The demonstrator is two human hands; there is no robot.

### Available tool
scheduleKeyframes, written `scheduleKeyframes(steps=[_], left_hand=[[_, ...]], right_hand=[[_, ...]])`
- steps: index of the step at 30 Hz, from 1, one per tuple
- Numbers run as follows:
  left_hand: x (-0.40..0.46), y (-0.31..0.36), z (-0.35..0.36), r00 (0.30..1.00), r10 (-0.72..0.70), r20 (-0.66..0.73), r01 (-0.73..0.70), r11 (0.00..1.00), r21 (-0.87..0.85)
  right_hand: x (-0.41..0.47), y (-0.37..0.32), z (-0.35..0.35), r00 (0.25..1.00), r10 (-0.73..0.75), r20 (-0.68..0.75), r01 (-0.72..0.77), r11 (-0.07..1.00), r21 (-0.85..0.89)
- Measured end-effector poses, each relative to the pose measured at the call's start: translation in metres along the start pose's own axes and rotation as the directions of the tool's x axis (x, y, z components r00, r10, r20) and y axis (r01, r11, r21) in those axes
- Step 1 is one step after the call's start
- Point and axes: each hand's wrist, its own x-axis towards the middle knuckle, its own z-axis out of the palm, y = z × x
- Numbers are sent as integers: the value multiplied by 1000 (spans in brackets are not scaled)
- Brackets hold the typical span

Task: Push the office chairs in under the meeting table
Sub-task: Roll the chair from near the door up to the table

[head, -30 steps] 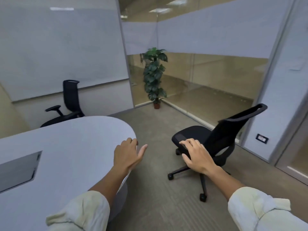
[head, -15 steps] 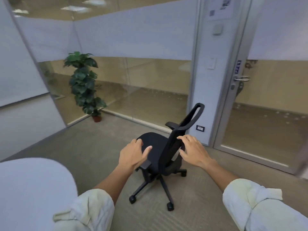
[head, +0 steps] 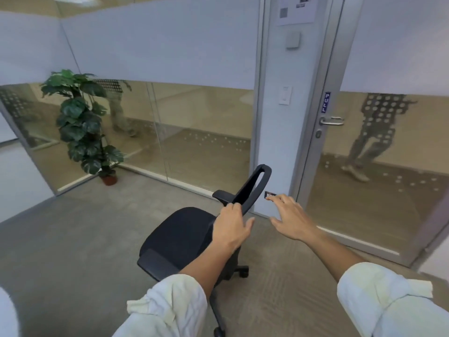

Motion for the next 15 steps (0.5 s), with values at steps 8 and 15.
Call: scheduleKeyframes(steps=[8, 15], left_hand=[[63, 11, 55, 957, -250, 148, 215, 952, 218], [82, -48, 44, 922, -299, 246, 183, 897, 403]], right_hand=[[101, 76, -1, 978, -150, 143, 165, 981, -99], [179, 98, 45, 894, -191, 406, 317, 909, -272]])
